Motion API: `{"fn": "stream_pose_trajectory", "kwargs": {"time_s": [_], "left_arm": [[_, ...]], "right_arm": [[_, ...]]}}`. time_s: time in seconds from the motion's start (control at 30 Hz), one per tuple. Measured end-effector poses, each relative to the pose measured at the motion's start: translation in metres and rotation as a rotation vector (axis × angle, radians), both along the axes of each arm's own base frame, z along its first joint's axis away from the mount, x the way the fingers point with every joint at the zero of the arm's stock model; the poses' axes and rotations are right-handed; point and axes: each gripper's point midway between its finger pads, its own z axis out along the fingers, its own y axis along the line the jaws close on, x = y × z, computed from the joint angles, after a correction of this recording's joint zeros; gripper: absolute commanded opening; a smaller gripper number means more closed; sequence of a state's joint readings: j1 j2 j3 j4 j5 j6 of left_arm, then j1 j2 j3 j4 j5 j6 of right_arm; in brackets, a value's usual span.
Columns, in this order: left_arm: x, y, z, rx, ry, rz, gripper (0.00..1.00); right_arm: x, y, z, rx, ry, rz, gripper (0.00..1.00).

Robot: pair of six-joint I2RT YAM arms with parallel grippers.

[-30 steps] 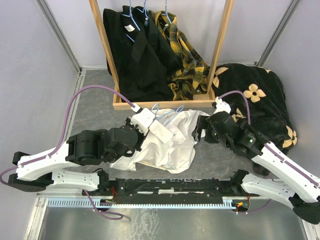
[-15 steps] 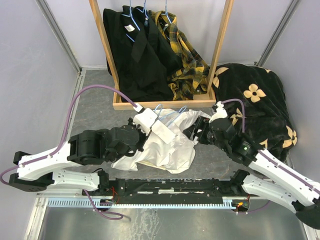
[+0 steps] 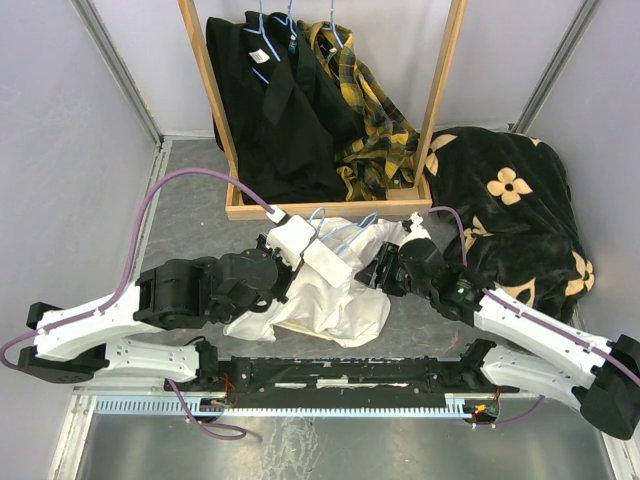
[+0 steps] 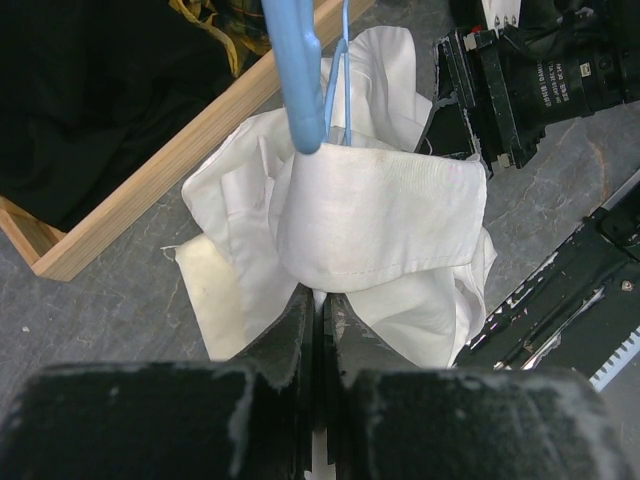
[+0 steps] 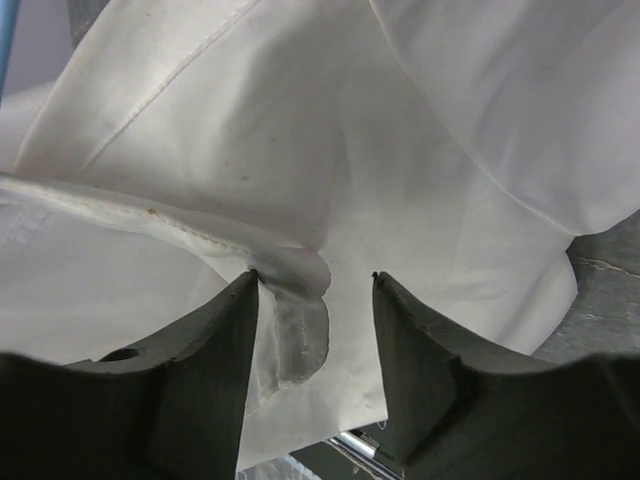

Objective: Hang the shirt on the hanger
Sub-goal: Hang the shirt on the hanger.

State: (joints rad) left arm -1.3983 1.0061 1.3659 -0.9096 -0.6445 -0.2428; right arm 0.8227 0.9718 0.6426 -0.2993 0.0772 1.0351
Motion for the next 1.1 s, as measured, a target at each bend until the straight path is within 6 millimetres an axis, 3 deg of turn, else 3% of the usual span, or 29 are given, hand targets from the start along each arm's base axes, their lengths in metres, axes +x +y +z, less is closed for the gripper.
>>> {"fn": "stream_pose_trajectory", "kwargs": {"time_s": [0.27, 0.47, 0.83, 1.1], "left_arm": [[0.0, 0.0, 0.0, 0.0, -0.001, 0.0, 0.03], [0.0, 0.0, 0.0, 0.0, -0.001, 0.0, 0.03], [0.0, -0.002, -0.002, 0.01, 0.001, 0.0, 0.03], [0.001, -0.003, -0.003, 0.014, 0.002, 0.0, 0.03]], "right_arm": [[0.0, 0.008, -0.001, 0.074, 0.023, -0.02, 0.51], [-0.003, 0.008, -0.002, 0.115, 0.041, -0.04, 0.56], [-0.004, 0.009, 0.019, 0.193, 0.022, -0.055, 0.46], [-0.008, 0.01, 0.014, 0.186, 0.045, -0.044, 0.49]]}}
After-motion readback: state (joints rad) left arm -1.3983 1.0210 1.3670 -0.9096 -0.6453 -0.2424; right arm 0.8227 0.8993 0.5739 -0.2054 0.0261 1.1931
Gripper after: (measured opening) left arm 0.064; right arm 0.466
